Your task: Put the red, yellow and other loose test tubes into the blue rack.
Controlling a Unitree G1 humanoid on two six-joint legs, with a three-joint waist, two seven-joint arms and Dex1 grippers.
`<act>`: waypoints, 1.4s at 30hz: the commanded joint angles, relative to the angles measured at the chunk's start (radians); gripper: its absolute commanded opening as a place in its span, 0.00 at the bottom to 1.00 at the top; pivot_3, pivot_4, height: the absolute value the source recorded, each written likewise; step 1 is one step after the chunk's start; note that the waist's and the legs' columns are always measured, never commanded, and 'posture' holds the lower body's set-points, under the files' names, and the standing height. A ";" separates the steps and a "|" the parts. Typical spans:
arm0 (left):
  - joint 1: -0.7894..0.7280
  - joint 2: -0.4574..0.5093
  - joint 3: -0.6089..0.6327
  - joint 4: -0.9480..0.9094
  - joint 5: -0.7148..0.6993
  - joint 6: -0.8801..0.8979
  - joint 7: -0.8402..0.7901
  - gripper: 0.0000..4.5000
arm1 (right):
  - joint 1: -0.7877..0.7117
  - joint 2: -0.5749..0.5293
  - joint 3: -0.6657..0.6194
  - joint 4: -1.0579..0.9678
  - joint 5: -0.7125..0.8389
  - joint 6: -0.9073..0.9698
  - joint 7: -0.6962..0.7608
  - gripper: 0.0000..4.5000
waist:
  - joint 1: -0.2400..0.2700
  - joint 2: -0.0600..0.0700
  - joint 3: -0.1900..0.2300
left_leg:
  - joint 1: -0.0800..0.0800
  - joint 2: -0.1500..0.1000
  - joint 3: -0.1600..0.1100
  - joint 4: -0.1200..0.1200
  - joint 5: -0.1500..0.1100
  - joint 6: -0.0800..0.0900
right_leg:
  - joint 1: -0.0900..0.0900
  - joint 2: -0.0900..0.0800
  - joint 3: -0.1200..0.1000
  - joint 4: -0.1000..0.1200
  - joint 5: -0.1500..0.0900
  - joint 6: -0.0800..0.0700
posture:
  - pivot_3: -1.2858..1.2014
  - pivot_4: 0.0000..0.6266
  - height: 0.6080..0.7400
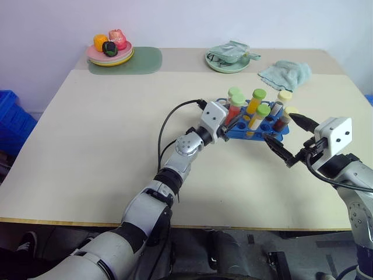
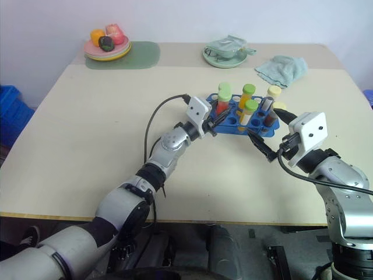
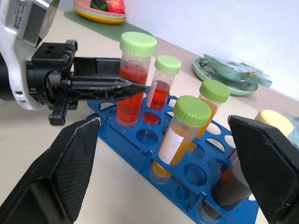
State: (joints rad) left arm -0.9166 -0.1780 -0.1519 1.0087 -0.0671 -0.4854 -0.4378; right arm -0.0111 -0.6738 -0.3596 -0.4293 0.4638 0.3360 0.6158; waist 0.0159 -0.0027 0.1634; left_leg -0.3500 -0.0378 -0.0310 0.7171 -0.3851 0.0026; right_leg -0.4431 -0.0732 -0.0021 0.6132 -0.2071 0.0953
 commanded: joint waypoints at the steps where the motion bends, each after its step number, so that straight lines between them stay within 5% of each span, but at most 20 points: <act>1: 0.036 -0.098 -0.014 -0.041 0.004 -0.020 -0.005 0.81 | -0.011 0.005 -0.013 -0.014 0.007 -0.017 0.001 1.00 | 0.000 0.000 0.000 | 0.000 0.000 0.000 0.000 0.000 0.000 | 0.000 0.000 0.000 0.000 0.000 0.000 | 0.52 0.24 1.00; 2: 0.037 -0.091 -0.026 -0.042 0.022 -0.027 0.006 0.90 | -0.011 0.005 -0.013 -0.013 0.007 -0.017 0.001 1.00 | 0.000 0.000 0.000 | 0.000 0.000 0.000 0.000 0.000 0.000 | 0.000 0.000 0.000 0.000 0.000 0.000 | 0.52 0.24 1.00; 12: 0.059 -0.035 -0.007 -0.215 -0.006 0.082 0.036 0.90 | -0.027 0.008 -0.002 0.010 0.002 -0.027 0.009 1.00 | -0.001 0.000 0.000 | 0.000 0.000 0.000 0.000 0.000 0.000 | 0.000 0.000 0.000 0.000 0.000 0.000 | 0.52 0.24 1.00; 25: 0.285 0.156 0.015 -0.834 -0.197 0.551 -0.151 0.90 | -0.083 0.001 -0.007 0.092 0.012 -0.049 0.050 1.00 | -0.002 0.002 -0.001 | 0.001 0.001 -0.001 -0.001 0.000 0.000 | 0.000 -0.001 0.001 0.000 0.000 0.000 | 0.52 0.24 1.00; 33: 0.392 0.450 0.188 -1.127 -0.481 0.805 -0.366 0.90 | -0.094 -0.022 -0.021 0.117 0.048 -0.051 0.122 1.00 | -0.006 0.002 -0.001 | 0.001 0.002 -0.002 -0.001 0.001 -0.001 | -0.001 -0.001 0.001 0.001 0.000 0.000 | 0.52 0.24 1.00; 42: 0.536 0.911 0.435 -0.992 -0.651 0.874 -0.823 0.90 | -0.134 -0.070 0.039 0.127 0.122 -0.012 0.280 1.00 | -0.004 0.003 -0.001 | 0.001 0.001 -0.002 -0.001 0.001 -0.001 | 0.000 -0.001 0.001 0.000 0.000 0.000 | 0.52 0.24 1.00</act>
State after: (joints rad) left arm -0.4030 0.6924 0.2296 0.0089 -0.6903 0.4179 -1.1754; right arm -0.1297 -0.7267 -0.3231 -0.2869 0.5634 0.3236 0.8672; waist 0.0116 0.0004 0.1621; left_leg -0.3485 -0.0366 -0.0324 0.7156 -0.3845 0.0015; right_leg -0.4429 -0.0742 -0.0015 0.6132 -0.2072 0.0950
